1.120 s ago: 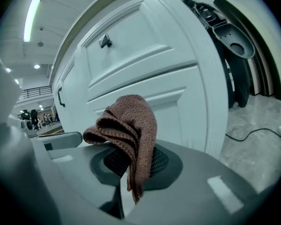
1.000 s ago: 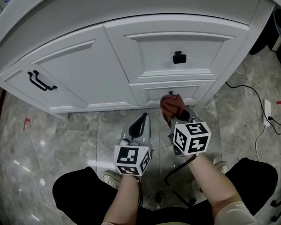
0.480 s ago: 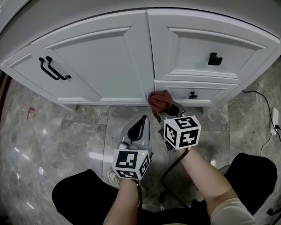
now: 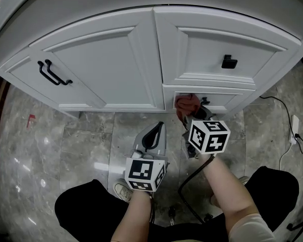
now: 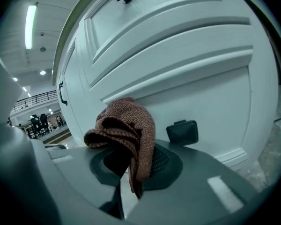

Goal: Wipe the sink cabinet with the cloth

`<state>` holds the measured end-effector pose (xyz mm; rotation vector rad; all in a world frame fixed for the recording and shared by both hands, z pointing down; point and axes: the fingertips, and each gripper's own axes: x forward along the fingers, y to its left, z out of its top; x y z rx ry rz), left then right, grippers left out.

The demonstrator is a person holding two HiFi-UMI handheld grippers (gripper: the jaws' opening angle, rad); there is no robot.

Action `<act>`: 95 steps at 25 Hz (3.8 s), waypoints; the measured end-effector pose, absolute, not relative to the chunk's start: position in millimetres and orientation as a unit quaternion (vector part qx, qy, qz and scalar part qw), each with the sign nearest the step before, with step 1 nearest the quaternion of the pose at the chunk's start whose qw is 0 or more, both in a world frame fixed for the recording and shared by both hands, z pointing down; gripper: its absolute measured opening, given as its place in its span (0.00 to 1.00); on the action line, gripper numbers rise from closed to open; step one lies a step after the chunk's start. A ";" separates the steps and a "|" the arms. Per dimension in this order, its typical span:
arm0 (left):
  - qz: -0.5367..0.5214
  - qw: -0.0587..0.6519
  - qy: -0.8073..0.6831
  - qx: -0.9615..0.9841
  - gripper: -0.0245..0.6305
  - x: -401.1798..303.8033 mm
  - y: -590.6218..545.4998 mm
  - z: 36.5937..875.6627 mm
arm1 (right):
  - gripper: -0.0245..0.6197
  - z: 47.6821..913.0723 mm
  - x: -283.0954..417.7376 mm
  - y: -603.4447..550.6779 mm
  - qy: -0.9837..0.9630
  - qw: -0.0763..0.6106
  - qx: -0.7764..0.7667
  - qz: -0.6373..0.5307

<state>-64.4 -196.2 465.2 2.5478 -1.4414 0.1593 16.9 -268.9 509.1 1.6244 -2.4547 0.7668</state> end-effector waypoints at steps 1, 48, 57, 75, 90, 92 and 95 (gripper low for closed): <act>0.055 0.104 -0.487 0.866 0.04 -61.7 -195.6 465.5 | 0.16 508.6 19.7 -269.0 -0.804 0.051 0.535 0.254; 0.062 0.115 -0.435 0.891 0.04 20.8 -200.4 472.7 | 0.16 488.4 126.5 -255.5 -0.752 0.000 0.610 0.252; 0.062 0.116 -0.425 0.895 0.04 36.3 -199.0 472.8 | 0.16 495.2 166.3 -249.6 -0.720 0.008 0.645 0.256; 0.084 0.103 -0.425 0.895 0.04 38.6 -195.9 486.1 | 0.16 511.0 201.5 -222.3 -0.702 0.008 0.663 0.262; 0.061 0.127 -0.501 0.854 0.04 -69.5 -214.0 491.3 | 0.16 567.2 -7.8 -238.5 -0.803 0.076 0.515 0.291; 0.066 0.127 -0.502 0.853 0.04 -77.7 -213.7 495.1 | 0.15 571.3 -21.6 -245.5 -0.807 0.074 0.509 0.289; 0.074 0.132 -0.502 0.852 0.04 -86.8 -210.8 504.6 | 0.15 577.7 -34.0 -255.2 -0.809 0.067 0.505 0.292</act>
